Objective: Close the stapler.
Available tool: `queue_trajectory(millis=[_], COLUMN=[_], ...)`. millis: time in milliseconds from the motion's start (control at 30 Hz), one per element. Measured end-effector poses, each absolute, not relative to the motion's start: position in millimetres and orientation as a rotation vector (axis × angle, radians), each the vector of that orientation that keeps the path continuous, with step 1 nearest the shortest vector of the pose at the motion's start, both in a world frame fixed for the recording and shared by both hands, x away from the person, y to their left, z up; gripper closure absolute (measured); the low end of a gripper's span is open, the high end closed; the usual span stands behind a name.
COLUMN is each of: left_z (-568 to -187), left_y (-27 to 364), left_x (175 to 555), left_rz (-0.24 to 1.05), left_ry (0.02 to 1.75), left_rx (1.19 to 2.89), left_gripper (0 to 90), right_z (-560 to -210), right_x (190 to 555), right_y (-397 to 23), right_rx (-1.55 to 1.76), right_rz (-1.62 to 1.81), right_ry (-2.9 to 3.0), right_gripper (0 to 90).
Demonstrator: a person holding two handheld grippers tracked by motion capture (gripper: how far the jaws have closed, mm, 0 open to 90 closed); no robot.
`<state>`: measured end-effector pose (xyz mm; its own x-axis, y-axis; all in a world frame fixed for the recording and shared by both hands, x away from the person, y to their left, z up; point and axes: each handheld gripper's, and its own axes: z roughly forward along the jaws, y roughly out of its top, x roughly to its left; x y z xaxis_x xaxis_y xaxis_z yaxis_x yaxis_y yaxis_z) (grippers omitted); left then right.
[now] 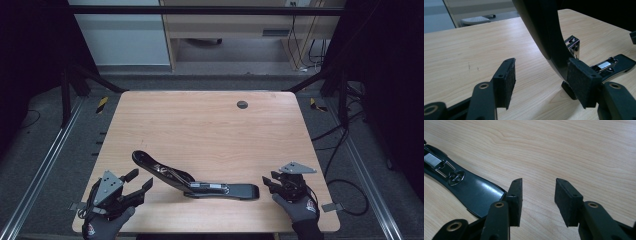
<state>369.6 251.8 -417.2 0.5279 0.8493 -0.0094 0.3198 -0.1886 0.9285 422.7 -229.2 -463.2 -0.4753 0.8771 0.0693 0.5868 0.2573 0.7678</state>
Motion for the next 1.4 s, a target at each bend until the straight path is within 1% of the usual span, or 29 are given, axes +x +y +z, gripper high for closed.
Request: queue_trajectory(millis=[133,800,933,1133,1167,1400], left_z=[-414.9,-398.7,-395.6,-395.1,-395.1,-395.8], left_y=[250.8,238.3,237.2,234.5,234.3,232.9], left_x=[369.1,380.3,385.6,391.1,391.7,395.9], left_rz=[0.653,0.656,0.659,0.661,0.662,0.649], left_ry=[0.977,0.975,0.981,0.981,0.983,0.995], left_rx=[1.751,1.711,1.696,1.707,1.709,1.701], left_gripper=[38.9,39.1,39.3,41.5,42.9,48.0], right_z=[-462.5,-461.5,-462.4,-464.1,-464.4,-467.3], right_x=[421.0,410.1,407.4,403.2,402.5,404.1], right_y=[-226.2,-217.3,-214.1,-209.2,-208.4,-203.1], right_rx=[1.333,1.299,1.288,1.272,1.266,1.263], right_rz=[1.073,1.1,1.091,1.091,1.086,1.084], right_ry=[2.178,2.235,2.259,2.297,2.306,2.326], right_gripper=[59.6,70.9,76.0,84.1,85.1,89.5])
